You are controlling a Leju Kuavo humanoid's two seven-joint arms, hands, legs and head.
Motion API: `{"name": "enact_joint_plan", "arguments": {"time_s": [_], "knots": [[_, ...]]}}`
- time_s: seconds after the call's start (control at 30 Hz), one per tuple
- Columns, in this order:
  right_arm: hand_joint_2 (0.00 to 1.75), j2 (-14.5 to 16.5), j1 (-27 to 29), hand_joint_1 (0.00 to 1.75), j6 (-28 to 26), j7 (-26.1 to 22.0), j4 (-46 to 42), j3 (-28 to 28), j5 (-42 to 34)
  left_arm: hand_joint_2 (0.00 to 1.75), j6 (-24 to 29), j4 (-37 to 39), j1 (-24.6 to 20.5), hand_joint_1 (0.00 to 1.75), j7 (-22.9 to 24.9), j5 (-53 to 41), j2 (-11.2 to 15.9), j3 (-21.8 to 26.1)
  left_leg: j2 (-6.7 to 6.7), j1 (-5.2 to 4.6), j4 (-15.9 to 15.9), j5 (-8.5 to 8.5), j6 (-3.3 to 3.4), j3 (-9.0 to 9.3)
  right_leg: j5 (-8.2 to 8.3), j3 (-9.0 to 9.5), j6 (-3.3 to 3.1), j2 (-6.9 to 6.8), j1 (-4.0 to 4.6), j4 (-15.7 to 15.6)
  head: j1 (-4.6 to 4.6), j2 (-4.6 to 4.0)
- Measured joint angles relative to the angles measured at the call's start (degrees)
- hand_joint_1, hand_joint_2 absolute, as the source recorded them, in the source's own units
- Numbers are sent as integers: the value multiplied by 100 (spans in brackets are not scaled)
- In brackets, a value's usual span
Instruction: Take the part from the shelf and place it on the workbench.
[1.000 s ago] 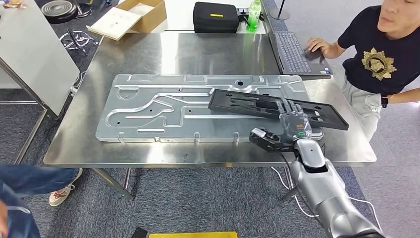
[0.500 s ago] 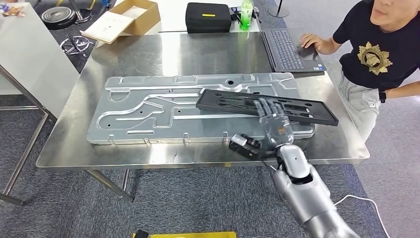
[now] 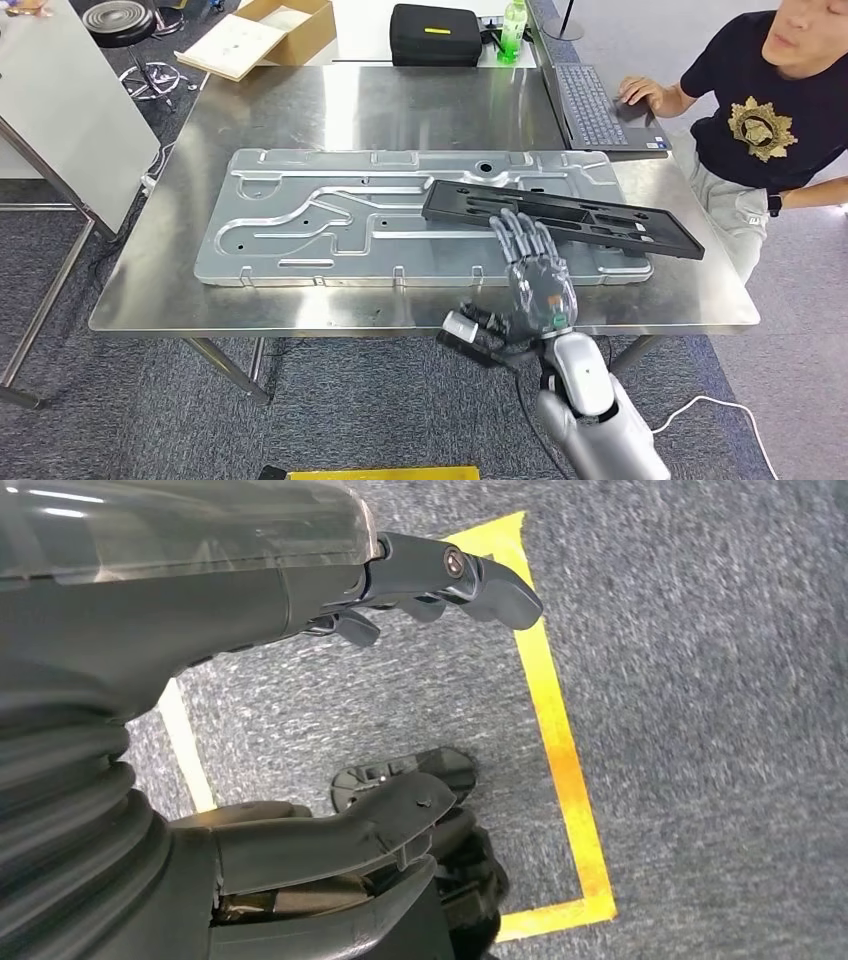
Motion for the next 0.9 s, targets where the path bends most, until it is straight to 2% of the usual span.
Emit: {"name": "enact_joint_plan", "arguments": {"time_s": [0.07,0.13,0.2,0.27,0.3,0.33,0.4,0.43,0.47,0.5,0.57,0.63,0.7,0.77,0.83,0.9], "knots": [[0,0,190,0,-97,89,-291,44,262,175,-17,0,8,0,0,36,-9,37,-5,-4,10,-7,-12,4,348,359,-46,-2,9,-698,0,0],[0,2,323,0,-151,140,-545,65,351,87,-21,0,5,0,15,70,-27,79,-2,-22,28,-22,-50,0,527,650,-93,-3,40,-1281,-2,0],[0,4,449,0,-184,169,-742,70,359,0,-20,0,2,0,46,91,-43,127,4,-31,31,-27,-103,0,532,705,-122,0,72,-1408,-3,0],[0,4,571,0,-241,195,-891,71,383,0,-21,0,3,0,69,112,-50,163,10,-25,70,-66,-161,-9,558,731,-171,-4,50,-1451,-2,0],[0,5,621,0,-283,205,-960,71,405,0,-23,0,5,0,76,127,-52,177,12,-20,189,-157,-191,-54,573,747,-203,-9,34,-1476,-3,0],[0,7,666,0,-322,213,-1025,71,429,0,-26,0,6,0,83,138,-52,190,14,-12,415,-307,-220,-149,583,762,-231,-16,18,-1498,-3,0],[0,11,745,0,-362,219,-1116,71,455,0,-33,0,13,0,93,151,-54,215,14,16,1121,-688,-268,-453,581,765,-259,-24,22,-1500,-4,0],[0,11,784,0,-364,219,-1141,71,457,0,-35,0,19,0,96,151,-54,227,15,29,1434,-810,-286,-590,579,764,-262,-27,24,-1495,-4,0],[0,11,821,0,-364,219,-1160,71,458,0,-37,0,24,0,99,152,-54,239,15,43,1590,-833,-300,-652,577,763,-262,-28,23,-1489,-5,0],[0,11,848,0,-364,219,-1177,71,458,0,-37,0,28,0,102,152,-53,249,15,57,1527,-745,-309,-609,572,763,-258,-26,20,-1479,-5,0],[0,11,875,0,-365,219,-1214,71,458,0,-37,0,25,0,104,155,-52,266,17,82,872,-387,-312,-258,553,765,-229,-17,10,-1448,-5,0],[0,11,894,0,-412,240,-1262,71,530,87,-37,0,12,0,115,161,-55,280,14,72,242,-191,-287,65,528,752,-173,-8,23,-1407,-4,0],[0,19,991,0,-589,318,-1361,61,793,87,-37,0,15,0,134,166,-59,294,2,48,83,-193,-234,135,525,741,-113,-8,37,-1398,-3,0],[0,45,1179,0,-828,410,-1530,29,1133,0,-36,0,42,0,145,178,-63,316,-5,49,50,-164,-155,142,508,745,-55,-8,21,-1391,-3,0],[0,75,1384,0,-1027,468,-1727,-45,1331,0,-35,0,56,0,145,204,-69,343,1,56,-2,-131,-81,161,319,642,-10,-4,5,-1145,-1,0],[0,115,1596,0,-1188,461,-1924,-177,1384,0,-35,0,59,0,144,232,-76,379,9,48,-14,-127,-39,161,-36,340,10,-2,1,-499,0,0]]}}
